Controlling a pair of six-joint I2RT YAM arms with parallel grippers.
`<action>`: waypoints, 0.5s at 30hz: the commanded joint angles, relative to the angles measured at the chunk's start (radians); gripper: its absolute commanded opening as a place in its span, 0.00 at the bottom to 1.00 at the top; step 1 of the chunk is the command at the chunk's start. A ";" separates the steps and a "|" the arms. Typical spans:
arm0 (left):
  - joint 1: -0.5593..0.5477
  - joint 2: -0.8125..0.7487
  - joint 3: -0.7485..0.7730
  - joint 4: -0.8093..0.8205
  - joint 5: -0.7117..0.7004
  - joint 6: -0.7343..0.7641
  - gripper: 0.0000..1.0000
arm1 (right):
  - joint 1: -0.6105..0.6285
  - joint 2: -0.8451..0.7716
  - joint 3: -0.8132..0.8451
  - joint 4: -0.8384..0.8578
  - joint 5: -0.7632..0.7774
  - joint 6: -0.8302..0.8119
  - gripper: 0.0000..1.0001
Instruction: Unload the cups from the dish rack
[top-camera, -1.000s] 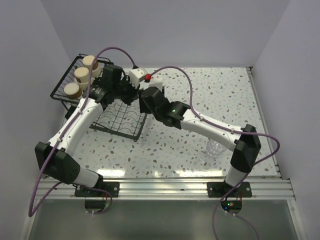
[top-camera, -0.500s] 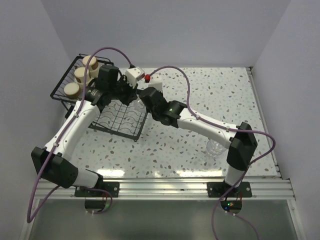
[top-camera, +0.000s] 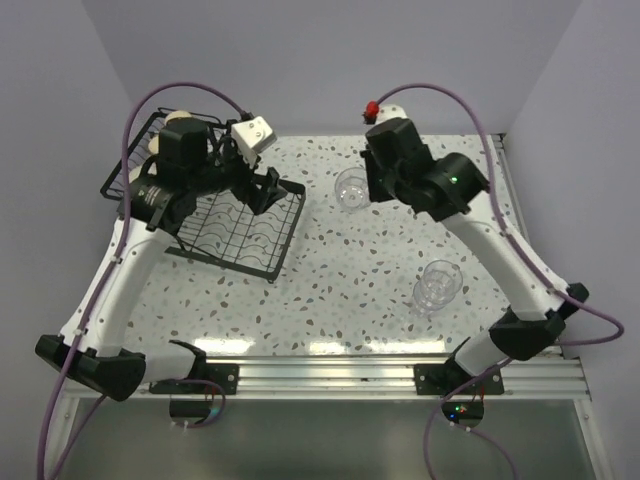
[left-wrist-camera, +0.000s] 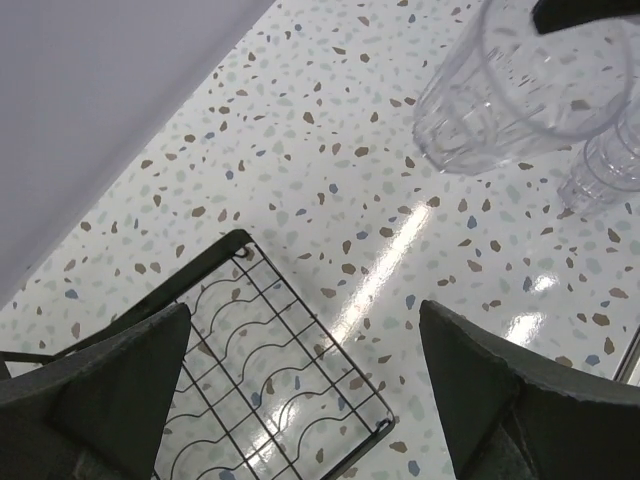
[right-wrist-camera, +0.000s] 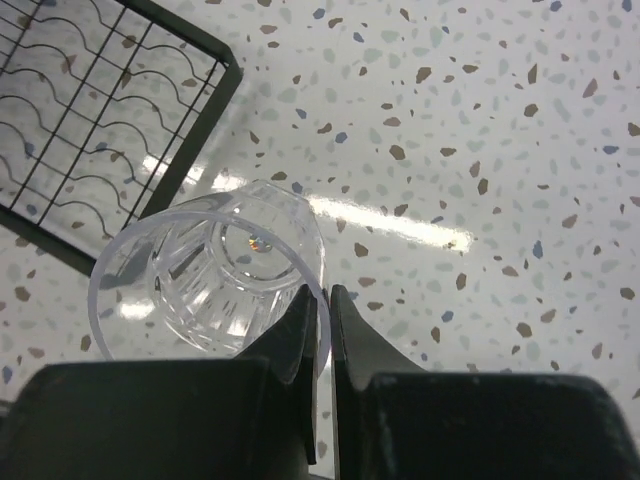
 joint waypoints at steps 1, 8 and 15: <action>-0.004 -0.032 0.002 -0.008 0.034 0.018 1.00 | 0.006 -0.130 0.129 -0.366 -0.014 0.019 0.00; -0.004 -0.061 -0.089 0.020 0.033 0.026 1.00 | -0.019 -0.367 -0.032 -0.512 0.013 0.171 0.00; -0.004 -0.068 -0.095 0.015 0.045 0.030 1.00 | -0.036 -0.536 -0.145 -0.520 0.078 0.372 0.00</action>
